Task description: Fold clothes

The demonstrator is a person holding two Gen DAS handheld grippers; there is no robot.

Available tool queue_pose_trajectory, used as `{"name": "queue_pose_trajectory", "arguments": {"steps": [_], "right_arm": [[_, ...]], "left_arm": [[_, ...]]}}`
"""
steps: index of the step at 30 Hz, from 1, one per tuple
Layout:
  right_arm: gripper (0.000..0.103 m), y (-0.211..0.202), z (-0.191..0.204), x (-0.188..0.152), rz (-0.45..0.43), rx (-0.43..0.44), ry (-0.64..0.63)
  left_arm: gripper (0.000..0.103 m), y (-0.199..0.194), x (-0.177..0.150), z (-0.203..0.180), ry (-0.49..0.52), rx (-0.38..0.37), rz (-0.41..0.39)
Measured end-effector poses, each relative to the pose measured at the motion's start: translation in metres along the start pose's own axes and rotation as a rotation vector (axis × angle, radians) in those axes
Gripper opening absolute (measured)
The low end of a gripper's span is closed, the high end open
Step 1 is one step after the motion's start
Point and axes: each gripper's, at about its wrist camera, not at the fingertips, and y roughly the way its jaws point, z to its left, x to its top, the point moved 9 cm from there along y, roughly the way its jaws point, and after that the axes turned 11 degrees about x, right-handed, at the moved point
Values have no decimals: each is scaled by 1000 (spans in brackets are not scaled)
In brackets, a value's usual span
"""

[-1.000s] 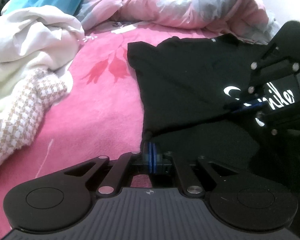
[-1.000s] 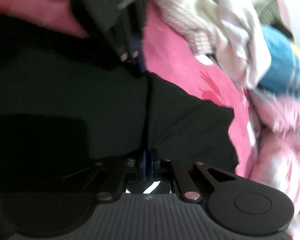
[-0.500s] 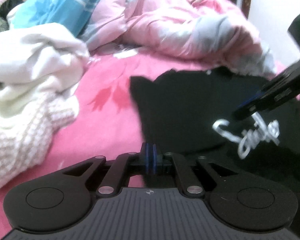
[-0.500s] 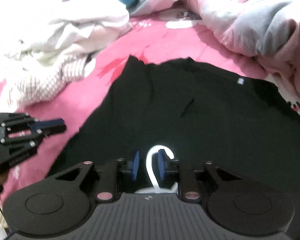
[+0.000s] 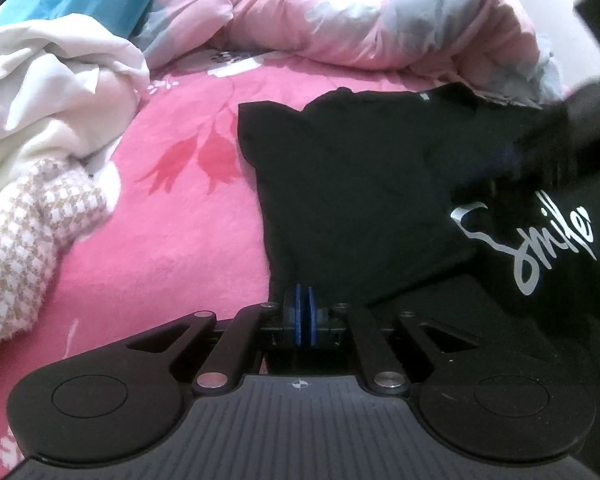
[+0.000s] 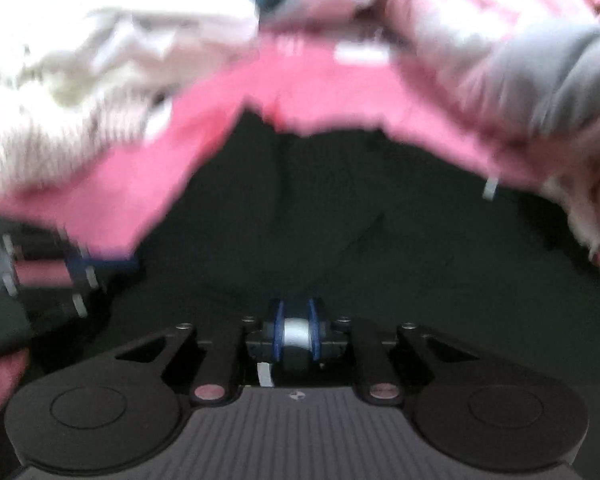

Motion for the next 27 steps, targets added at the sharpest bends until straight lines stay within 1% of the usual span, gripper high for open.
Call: {"name": "queue_pose_trajectory", "arguments": {"steps": [2,5,7,8,10,11,13,15,18,19,20,21,22,23,24,27], "right_arm": [[14,0,8,19,-57,36,-2],[13,30,-2,25,-14,-34,-80],[12,45,-35,14,2,-134,-77],[11,40,-46,15,-32,-131,-16],[13,21,-56,26,-90,-206,53],[13,13,-55,33,-132,-212,58],[13,10,-38,44,-157,-162,46],[13,26,-11,53,-136,-79,-16],[12,69,-2,61,-79,-35,-36],[12,81,-13,61,-62,-64,-14],[11,87,-29,62,-66,-110,19],[9,84,-42,65,-103,-132,81],[10,74,-53,69,-133,-186,148],[11,63,-59,73,-168,-227,173],[11,51,-60,75,-197,-258,171],[11,36,-40,79,-192,-189,141]], "left_arm": [[6,-1,-1,1,-5,-1,-3],[6,0,-2,0,-7,1,-9],[6,0,-2,1,-14,1,-11],[6,0,-2,1,-25,-2,-8],[6,0,-3,3,-46,-8,-5],[6,0,-3,4,-55,-11,-5],[6,-1,-3,5,-69,-15,-4],[6,-1,-3,5,-79,-16,-1],[6,-2,-4,6,-88,-15,-2],[7,-2,-4,5,-85,-11,-7],[7,-3,-5,5,-80,-6,-12],[7,-3,-5,4,-77,-3,-15],[7,-3,-5,4,-79,-1,-17],[7,-3,-5,5,-85,-2,-17],[7,-3,-5,5,-92,-3,-16],[7,-3,-5,6,-105,-5,-14]]}}
